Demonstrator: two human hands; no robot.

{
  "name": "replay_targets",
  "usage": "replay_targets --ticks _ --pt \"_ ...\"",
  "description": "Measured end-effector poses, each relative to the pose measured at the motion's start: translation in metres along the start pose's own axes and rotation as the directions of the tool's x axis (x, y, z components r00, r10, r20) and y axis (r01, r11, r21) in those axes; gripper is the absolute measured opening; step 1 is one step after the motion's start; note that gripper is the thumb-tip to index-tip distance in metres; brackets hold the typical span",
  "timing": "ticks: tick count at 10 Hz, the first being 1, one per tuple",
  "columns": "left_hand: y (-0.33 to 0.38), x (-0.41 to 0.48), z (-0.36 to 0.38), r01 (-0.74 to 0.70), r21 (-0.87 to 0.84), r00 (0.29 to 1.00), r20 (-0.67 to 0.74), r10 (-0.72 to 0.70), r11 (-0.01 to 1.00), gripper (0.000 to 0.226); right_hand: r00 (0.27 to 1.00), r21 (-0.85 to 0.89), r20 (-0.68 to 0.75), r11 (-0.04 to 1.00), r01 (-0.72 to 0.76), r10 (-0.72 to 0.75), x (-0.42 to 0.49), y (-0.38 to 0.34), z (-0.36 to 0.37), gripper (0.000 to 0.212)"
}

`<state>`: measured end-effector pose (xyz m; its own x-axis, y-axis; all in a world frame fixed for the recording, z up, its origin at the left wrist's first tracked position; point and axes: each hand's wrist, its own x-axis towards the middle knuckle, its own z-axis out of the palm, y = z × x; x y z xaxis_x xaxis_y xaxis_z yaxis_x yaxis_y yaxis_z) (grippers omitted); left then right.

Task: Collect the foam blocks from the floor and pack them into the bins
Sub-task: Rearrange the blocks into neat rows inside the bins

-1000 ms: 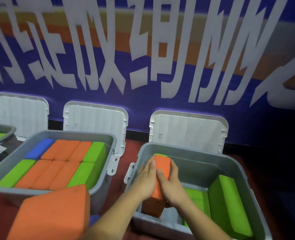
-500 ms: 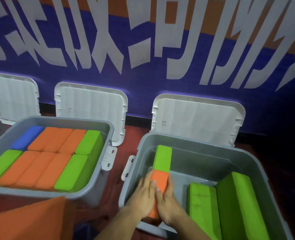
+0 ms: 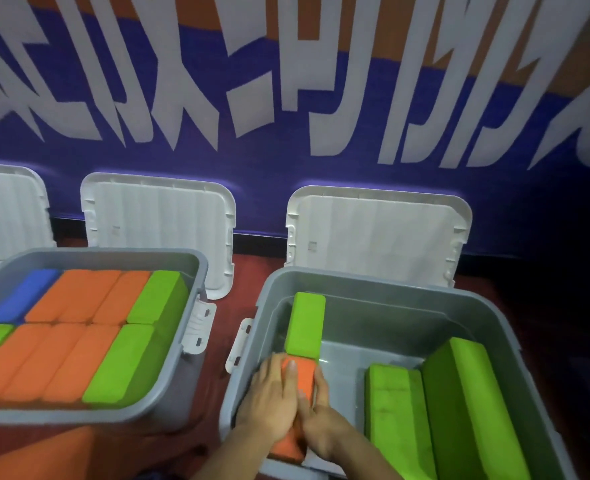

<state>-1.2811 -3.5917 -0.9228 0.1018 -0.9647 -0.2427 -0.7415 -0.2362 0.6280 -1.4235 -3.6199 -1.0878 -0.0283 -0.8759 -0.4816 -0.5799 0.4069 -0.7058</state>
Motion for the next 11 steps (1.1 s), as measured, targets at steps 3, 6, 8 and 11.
replay_targets --ticks 3,6,8,11 --pt "0.024 0.025 0.036 -0.315 0.507 0.948 0.202 0.244 0.802 0.073 0.965 -0.172 -0.253 0.985 0.027 -0.071 -0.135 -0.077 -0.163 0.055" --pt "0.035 0.045 0.036 -0.304 0.587 0.95 0.241 0.196 0.751 0.069 0.935 -0.18 -0.35 0.984 -0.003 -0.061 -0.162 -0.034 -0.204 0.059" --pt "0.01 0.036 0.023 -0.27 0.558 0.961 0.103 0.258 0.784 0.096 0.936 -0.235 -0.336 0.972 0.023 -0.104 -0.187 -0.029 -0.198 0.061" --pt "0.129 0.01 0.111 -0.461 0.334 0.886 0.128 0.445 0.822 0.101 0.895 -0.203 -0.446 0.974 -0.103 0.002 -0.157 0.011 -0.262 0.056"
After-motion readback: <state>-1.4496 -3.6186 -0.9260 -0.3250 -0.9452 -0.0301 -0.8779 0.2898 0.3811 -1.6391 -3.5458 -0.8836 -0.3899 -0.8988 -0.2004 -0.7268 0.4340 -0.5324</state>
